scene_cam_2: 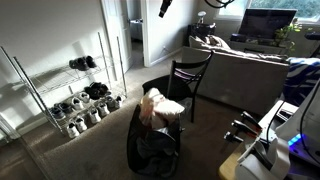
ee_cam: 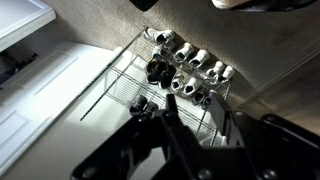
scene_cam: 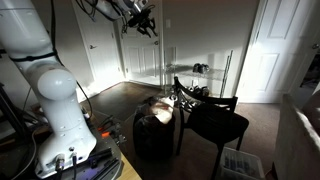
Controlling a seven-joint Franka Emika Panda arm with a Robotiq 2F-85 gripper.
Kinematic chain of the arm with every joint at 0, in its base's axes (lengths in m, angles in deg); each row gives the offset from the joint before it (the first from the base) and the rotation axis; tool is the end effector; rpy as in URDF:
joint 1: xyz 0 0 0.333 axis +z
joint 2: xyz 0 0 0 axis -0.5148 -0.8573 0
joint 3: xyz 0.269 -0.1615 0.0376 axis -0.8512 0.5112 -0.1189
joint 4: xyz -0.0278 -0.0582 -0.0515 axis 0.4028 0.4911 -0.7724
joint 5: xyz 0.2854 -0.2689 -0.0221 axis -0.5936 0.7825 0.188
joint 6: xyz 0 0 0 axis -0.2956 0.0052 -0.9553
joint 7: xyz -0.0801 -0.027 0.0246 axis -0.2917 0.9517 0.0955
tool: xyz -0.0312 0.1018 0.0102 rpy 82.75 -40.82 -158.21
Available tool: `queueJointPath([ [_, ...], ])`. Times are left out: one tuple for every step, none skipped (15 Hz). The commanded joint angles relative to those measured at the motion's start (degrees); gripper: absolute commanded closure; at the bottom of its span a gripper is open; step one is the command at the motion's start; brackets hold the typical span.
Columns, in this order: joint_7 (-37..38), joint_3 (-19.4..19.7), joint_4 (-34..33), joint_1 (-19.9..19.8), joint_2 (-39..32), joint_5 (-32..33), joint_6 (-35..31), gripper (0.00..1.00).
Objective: Put the peach t-shirt in the black laundry bag.
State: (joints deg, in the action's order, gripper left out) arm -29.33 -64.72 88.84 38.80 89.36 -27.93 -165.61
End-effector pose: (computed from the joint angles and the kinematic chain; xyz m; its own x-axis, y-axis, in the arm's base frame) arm 0.5269 0.2171 0.5563 0.5842 0.6721 0.4549 0.5118 -0.7401 0.4362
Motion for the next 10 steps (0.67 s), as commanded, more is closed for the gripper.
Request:
queueJointPath([
  [-2.8, 1.2, -1.3, 0.7, -0.2, -1.8, 2.3, 0.30],
  [-2.8, 1.4, -1.5, 0.7, -0.2, -1.8, 2.7, 0.22],
  [-3.0, 1.7, -1.9, 0.6, -0.4, -1.9, 2.9, 0.16],
  [-2.8, 1.8, -1.8, 0.6, -0.3, -1.8, 2.9, 0.09],
  [-2.1, 1.8, -1.7, 0.5, -0.1, -1.3, 3.2, 0.04],
  [-0.2, 1.6, -1.0, 0.5, -0.1, -0.4, 1.8, 0.01],
  [-0.2, 1.7, -1.0, 0.4, -0.1, -0.4, 1.8, 0.15],
  [-0.1, 1.7, -1.0, 0.4, -0.1, -0.4, 1.8, 0.10],
  [-0.1, 1.7, -1.0, 0.5, -0.1, -0.4, 1.8, 0.02],
  [-0.1, 1.7, -1.0, 0.5, -0.1, -0.4, 1.8, 0.01],
])
